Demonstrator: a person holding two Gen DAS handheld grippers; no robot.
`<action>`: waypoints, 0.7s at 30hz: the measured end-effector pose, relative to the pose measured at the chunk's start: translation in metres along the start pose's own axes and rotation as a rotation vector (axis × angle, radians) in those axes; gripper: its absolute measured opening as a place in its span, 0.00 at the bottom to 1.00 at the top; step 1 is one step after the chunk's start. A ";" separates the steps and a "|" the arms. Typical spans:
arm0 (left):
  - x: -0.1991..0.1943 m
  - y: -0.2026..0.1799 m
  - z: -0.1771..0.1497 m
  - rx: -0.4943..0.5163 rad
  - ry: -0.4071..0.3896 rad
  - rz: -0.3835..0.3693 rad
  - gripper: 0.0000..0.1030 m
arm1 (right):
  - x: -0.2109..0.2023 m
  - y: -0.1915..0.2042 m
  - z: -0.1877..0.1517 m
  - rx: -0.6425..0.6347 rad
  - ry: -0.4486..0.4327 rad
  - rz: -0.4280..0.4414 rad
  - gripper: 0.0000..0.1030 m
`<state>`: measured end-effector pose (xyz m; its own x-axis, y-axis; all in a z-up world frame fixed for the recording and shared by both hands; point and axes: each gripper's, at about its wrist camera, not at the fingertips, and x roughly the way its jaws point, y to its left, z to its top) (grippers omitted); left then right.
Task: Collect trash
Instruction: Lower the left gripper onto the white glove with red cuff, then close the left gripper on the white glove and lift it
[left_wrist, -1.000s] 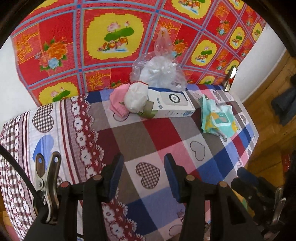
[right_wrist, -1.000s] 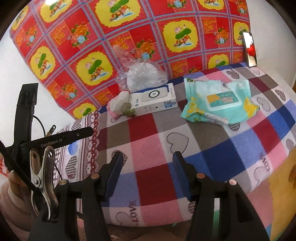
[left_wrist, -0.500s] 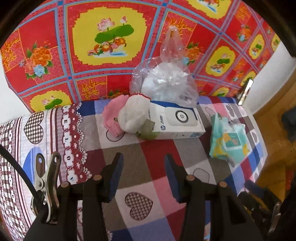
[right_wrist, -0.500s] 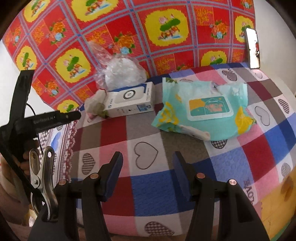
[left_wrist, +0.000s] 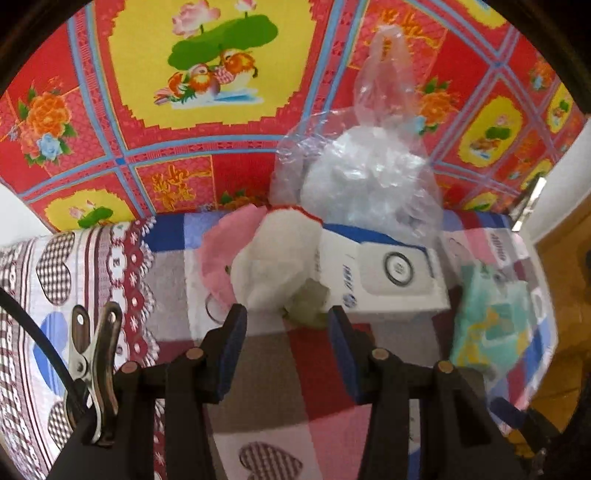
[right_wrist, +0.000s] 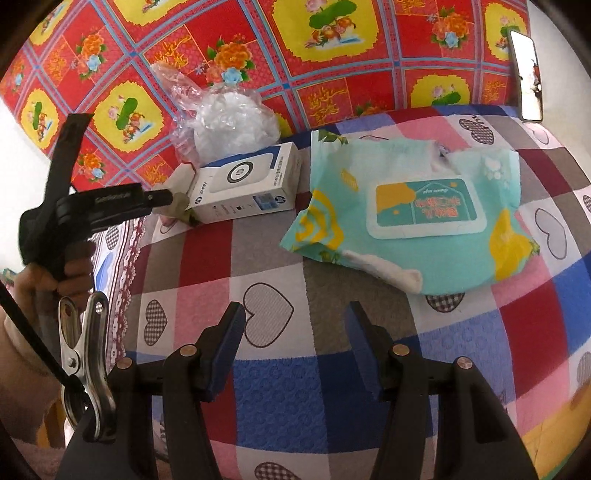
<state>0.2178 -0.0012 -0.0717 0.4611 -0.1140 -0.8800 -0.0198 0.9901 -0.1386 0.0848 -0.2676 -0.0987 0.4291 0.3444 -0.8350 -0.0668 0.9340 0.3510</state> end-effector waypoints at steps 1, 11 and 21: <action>0.003 0.000 0.003 0.000 -0.001 0.009 0.46 | 0.001 -0.001 0.001 -0.002 0.001 0.004 0.56; 0.032 0.005 0.024 -0.020 0.005 0.039 0.46 | 0.011 -0.007 0.002 0.011 0.023 0.014 0.56; 0.019 0.024 0.024 -0.042 -0.038 0.000 0.20 | 0.010 0.000 0.006 0.002 0.013 0.005 0.56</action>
<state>0.2475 0.0221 -0.0805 0.4945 -0.1097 -0.8623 -0.0567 0.9858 -0.1579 0.0948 -0.2643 -0.1046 0.4169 0.3500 -0.8388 -0.0673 0.9322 0.3556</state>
